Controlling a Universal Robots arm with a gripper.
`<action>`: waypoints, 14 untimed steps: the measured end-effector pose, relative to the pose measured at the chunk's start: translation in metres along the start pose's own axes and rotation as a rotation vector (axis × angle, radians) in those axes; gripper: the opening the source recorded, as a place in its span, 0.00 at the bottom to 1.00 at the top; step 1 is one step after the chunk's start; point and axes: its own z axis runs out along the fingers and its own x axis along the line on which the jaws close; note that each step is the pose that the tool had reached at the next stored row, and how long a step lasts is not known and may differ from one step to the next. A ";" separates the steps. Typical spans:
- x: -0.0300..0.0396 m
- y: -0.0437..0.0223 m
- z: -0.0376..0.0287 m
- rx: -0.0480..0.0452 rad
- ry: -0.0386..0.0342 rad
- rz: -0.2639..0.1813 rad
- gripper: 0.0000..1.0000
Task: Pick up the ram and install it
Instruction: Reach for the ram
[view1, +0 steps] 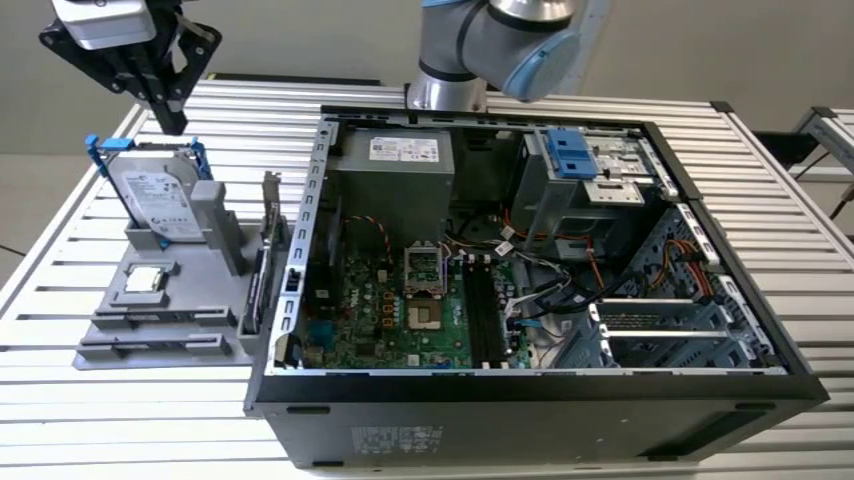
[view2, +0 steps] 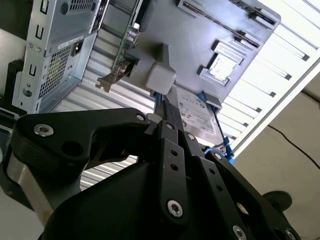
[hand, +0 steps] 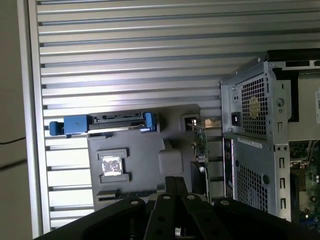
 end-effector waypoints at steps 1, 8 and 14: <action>0.0010 -0.0001 0.0000 0.0000 0.0000 0.000 0.00; 0.0076 -0.0005 -0.0001 -0.0001 -0.0001 0.000 0.00; 0.0132 -0.0009 -0.0003 0.0000 0.0000 0.000 0.00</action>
